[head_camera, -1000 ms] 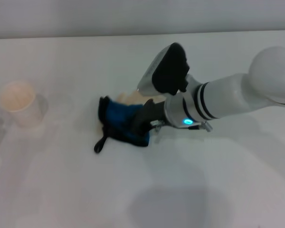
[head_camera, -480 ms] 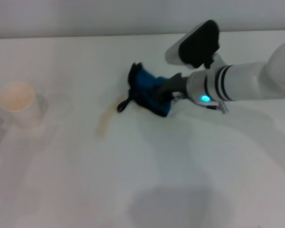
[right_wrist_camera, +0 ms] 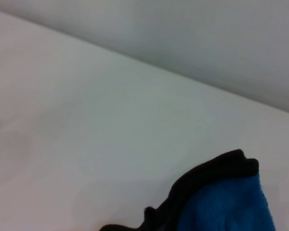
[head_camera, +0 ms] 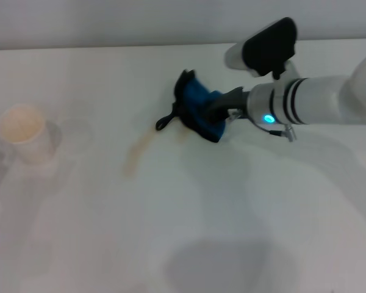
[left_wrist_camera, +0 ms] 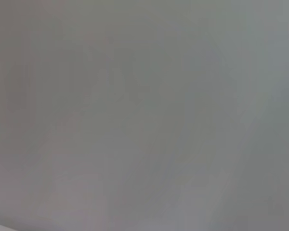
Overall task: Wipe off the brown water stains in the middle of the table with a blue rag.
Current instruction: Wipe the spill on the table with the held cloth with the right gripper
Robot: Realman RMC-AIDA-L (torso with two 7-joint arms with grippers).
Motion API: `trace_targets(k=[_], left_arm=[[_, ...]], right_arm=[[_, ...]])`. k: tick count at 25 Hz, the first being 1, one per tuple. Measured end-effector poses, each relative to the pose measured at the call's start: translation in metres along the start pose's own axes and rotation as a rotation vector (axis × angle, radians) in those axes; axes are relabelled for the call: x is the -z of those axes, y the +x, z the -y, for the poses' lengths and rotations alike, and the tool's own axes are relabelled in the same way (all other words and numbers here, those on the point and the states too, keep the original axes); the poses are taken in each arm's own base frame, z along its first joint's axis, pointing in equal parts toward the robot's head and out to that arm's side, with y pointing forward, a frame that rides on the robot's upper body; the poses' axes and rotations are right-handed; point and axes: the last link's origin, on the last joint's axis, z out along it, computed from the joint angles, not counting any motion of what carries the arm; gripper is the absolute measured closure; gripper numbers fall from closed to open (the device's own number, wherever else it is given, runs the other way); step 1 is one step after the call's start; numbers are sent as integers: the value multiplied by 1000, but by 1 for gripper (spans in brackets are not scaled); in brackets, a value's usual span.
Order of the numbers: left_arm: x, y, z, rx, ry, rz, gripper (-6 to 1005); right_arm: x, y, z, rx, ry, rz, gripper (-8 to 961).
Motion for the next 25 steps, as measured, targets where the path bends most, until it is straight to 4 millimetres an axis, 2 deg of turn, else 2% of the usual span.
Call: trace_targets(k=[10,11,19,25], left_arm=[[-1,0,-1,-1,-5,0,117],[-1,0,-1,-1,-5,1,117],[0,-1,-1,-1,-5,4,116],[1,-1,-1,-1,-5,7,117]], right_arm=[[-11,-2,-64,144,-191,-54,850],[-10,-2,-76,174,-236,-61,850],[-6,5,-102,258,-337,-105,850],[-9,6,-104,286,-313,-89,850]])
